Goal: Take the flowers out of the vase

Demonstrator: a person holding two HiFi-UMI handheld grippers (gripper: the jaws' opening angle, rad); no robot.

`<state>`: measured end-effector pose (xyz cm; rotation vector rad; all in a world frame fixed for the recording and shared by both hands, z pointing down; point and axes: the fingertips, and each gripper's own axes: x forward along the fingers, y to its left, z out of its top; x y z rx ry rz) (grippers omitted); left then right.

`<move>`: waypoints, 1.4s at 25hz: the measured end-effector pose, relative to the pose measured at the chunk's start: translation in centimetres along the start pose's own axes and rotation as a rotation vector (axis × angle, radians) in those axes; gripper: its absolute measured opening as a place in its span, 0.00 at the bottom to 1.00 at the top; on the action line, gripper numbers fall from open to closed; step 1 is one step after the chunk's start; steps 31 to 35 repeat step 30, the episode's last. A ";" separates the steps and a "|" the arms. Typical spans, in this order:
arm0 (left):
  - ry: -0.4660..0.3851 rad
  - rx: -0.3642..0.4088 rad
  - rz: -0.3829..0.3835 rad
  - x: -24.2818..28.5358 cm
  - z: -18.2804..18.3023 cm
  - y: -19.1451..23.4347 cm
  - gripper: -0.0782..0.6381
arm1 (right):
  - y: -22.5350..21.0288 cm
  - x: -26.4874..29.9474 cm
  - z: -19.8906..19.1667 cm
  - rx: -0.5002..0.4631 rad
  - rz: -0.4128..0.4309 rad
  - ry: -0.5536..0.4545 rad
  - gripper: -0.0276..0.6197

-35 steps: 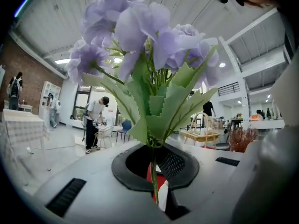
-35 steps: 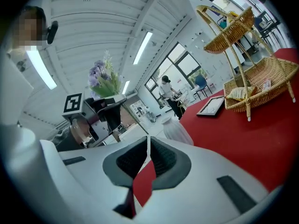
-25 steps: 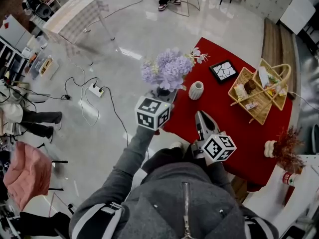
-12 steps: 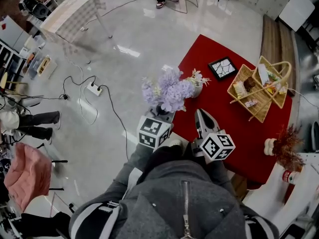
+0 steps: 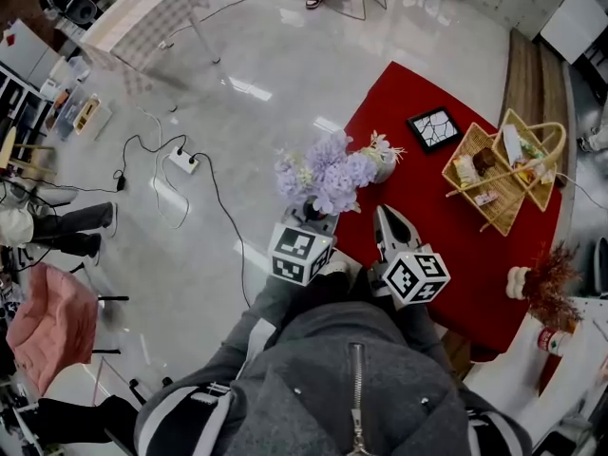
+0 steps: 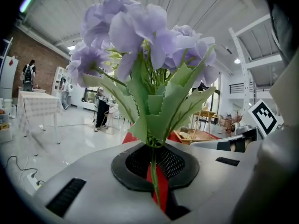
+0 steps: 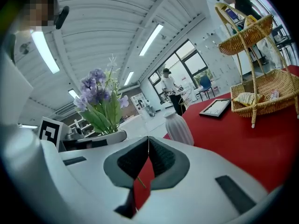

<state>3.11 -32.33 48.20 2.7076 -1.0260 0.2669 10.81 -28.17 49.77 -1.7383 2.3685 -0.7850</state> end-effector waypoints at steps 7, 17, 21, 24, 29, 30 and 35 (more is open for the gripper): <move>-0.003 -0.012 0.000 0.1 -0.1 0.2 0.13 | -0.3 0.0 0.1 -0.008 -0.009 0.003 0.06; -0.010 -0.017 -0.005 0.4 -0.1 0.2 0.13 | -0.5 0.3 0.0 -0.016 -0.010 0.016 0.06; -0.013 -0.025 0.000 0.4 -0.1 0.4 0.13 | -0.5 0.5 0.0 -0.020 -0.007 0.023 0.06; -0.013 -0.028 0.003 0.4 -0.1 0.5 0.13 | -0.6 0.6 0.0 -0.020 -0.006 0.026 0.06; -0.014 -0.037 0.009 0.5 0.1 0.7 0.13 | -0.7 0.8 0.1 -0.024 -0.002 0.031 0.06; -0.015 -0.038 0.010 0.5 0.1 0.8 0.13 | -0.7 0.9 0.2 -0.025 0.000 0.032 0.06; -0.015 -0.038 0.010 0.5 0.1 0.8 0.13 | -0.7 0.9 0.2 -0.025 0.000 0.032 0.06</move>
